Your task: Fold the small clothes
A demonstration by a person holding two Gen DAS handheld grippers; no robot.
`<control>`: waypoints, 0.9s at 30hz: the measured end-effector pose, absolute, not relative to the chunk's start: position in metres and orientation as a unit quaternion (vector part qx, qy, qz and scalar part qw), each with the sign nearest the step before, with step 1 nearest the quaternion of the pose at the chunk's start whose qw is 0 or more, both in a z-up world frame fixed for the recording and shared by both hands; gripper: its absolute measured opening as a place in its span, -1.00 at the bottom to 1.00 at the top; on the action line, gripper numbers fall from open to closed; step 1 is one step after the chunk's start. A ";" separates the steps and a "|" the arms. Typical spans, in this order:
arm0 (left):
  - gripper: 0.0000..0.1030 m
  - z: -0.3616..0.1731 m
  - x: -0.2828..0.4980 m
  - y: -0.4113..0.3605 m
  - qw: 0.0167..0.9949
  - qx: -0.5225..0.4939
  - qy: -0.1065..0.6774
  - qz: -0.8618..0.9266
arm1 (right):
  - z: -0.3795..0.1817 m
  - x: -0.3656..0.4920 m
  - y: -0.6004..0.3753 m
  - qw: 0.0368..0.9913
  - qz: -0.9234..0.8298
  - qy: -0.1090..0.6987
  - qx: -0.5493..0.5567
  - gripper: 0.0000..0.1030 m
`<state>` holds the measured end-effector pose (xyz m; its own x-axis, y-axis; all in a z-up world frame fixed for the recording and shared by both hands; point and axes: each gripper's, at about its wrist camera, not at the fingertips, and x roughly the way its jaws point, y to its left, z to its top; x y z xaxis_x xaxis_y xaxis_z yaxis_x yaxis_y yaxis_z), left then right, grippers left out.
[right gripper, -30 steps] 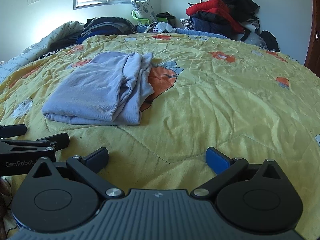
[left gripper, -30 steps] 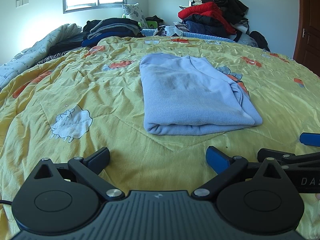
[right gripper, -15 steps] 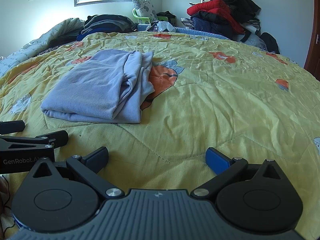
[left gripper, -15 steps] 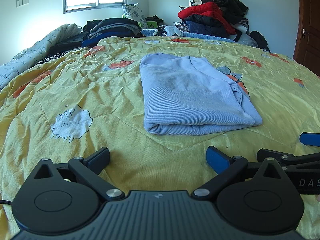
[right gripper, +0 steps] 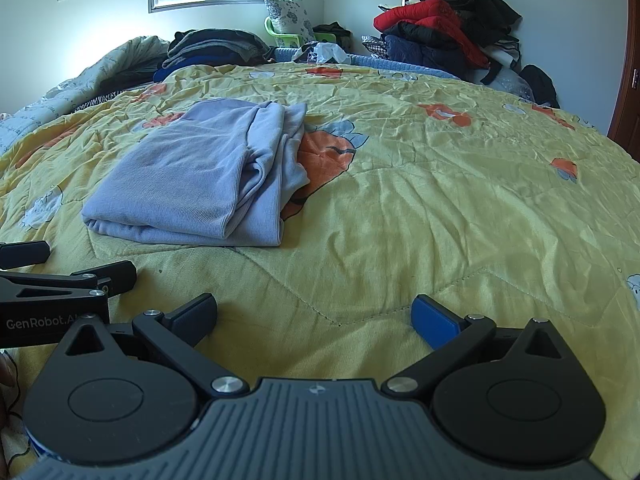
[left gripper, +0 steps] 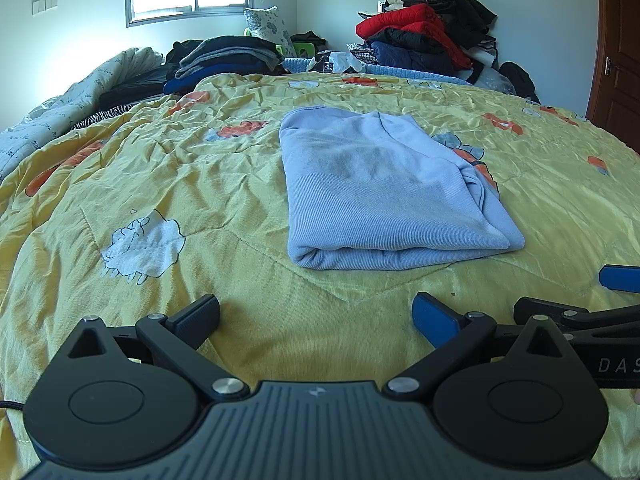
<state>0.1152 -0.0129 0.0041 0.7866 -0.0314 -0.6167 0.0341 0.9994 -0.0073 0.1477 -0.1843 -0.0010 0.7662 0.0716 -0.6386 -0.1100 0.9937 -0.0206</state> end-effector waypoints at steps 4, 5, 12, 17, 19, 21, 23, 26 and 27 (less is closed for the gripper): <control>1.00 0.004 0.115 -0.013 0.945 0.002 0.326 -0.017 | -0.001 0.147 -0.184 0.939 0.048 0.338 -0.028 0.97; 1.00 0.004 0.115 -0.013 0.945 0.002 0.326 -0.017 | -0.001 0.148 -0.184 0.939 0.048 0.338 -0.028 0.97; 1.00 0.004 0.115 -0.013 0.945 0.002 0.326 -0.018 | -0.001 0.148 -0.184 0.939 0.048 0.338 -0.028 0.97; 1.00 0.005 0.114 -0.013 0.945 0.004 0.327 -0.021 | -0.001 0.148 -0.184 0.939 0.048 0.338 -0.028 0.97; 1.00 0.004 0.113 -0.013 0.945 0.005 0.326 -0.022 | -0.001 0.148 -0.184 0.939 0.048 0.338 -0.028 0.97; 1.00 0.004 0.113 -0.013 0.945 0.004 0.326 -0.022 | -0.001 0.148 -0.184 0.939 0.048 0.338 -0.028 0.97; 1.00 0.004 0.113 -0.012 0.945 0.004 0.325 -0.022 | -0.001 0.148 -0.184 0.939 0.049 0.338 -0.028 0.97; 1.00 0.004 0.113 -0.012 0.945 0.004 0.326 -0.023 | -0.001 0.148 -0.184 0.939 0.049 0.338 -0.028 0.97; 1.00 0.004 0.113 -0.012 0.945 0.004 0.326 -0.024 | -0.001 0.147 -0.184 0.939 0.049 0.338 -0.029 0.97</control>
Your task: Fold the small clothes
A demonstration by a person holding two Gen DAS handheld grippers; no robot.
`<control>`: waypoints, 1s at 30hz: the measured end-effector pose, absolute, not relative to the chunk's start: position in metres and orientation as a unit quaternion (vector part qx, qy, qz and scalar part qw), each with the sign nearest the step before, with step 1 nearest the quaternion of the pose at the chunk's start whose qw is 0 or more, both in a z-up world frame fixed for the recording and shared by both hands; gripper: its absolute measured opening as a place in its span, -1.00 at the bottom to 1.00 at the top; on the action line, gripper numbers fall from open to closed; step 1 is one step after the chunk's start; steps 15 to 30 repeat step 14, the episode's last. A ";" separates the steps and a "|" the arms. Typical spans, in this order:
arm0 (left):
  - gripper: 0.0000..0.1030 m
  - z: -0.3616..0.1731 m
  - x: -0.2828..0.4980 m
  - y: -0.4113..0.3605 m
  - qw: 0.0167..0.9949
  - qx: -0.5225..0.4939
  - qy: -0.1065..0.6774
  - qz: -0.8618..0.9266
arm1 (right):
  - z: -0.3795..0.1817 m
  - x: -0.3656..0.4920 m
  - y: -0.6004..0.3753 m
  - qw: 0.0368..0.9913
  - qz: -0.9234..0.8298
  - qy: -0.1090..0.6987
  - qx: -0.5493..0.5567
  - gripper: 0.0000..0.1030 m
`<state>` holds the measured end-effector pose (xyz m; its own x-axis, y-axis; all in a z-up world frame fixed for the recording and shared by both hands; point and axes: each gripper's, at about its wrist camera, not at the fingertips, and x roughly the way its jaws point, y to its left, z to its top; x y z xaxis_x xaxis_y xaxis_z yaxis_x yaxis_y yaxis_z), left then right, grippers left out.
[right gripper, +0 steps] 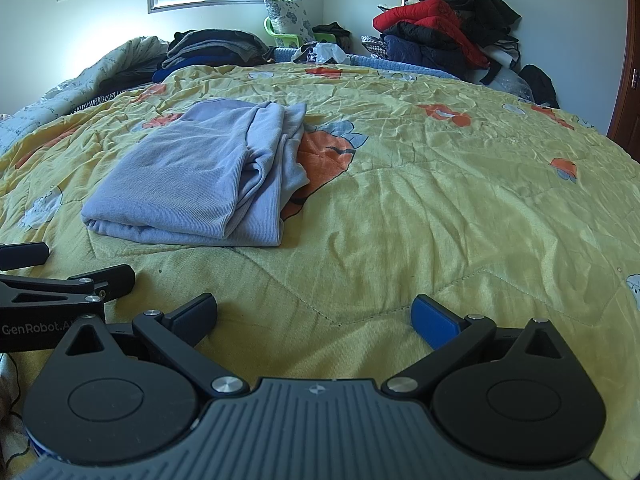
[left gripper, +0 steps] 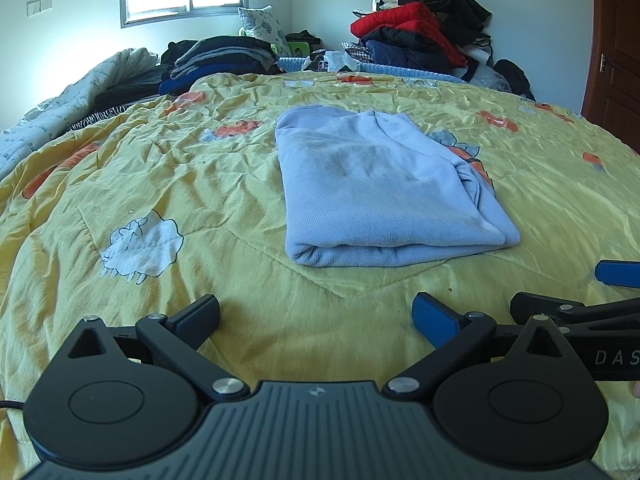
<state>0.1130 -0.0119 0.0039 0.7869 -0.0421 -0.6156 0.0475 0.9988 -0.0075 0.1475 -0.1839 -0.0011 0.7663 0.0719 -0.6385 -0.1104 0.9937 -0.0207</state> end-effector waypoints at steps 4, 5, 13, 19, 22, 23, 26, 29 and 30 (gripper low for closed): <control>1.00 0.004 0.113 -0.012 0.945 0.006 0.326 -0.025 | -0.001 0.147 -0.184 0.939 0.048 0.338 -0.029 0.97; 1.00 0.003 0.113 -0.012 0.945 0.006 0.325 -0.026 | -0.001 0.148 -0.184 0.939 0.048 0.338 -0.029 0.97; 1.00 0.003 0.111 -0.010 0.946 0.004 0.323 -0.020 | -0.001 0.147 -0.184 0.939 0.048 0.338 -0.028 0.97; 1.00 0.003 0.111 -0.010 0.946 0.003 0.323 -0.019 | -0.001 0.148 -0.184 0.939 0.049 0.338 -0.028 0.97; 1.00 0.003 0.111 -0.010 0.946 0.003 0.323 -0.019 | -0.001 0.148 -0.184 0.939 0.049 0.338 -0.028 0.97; 1.00 0.003 0.111 -0.010 0.946 0.003 0.323 -0.019 | -0.001 0.148 -0.184 0.939 0.049 0.338 -0.028 0.97; 1.00 0.003 0.111 -0.010 0.946 0.003 0.323 -0.019 | -0.001 0.148 -0.184 0.939 0.049 0.338 -0.028 0.97; 1.00 0.003 0.111 -0.010 0.946 0.003 0.323 -0.019 | -0.001 0.148 -0.184 0.939 0.049 0.338 -0.028 0.97; 1.00 0.003 0.111 -0.010 0.946 0.003 0.323 -0.019 | -0.001 0.148 -0.184 0.939 0.049 0.338 -0.028 0.97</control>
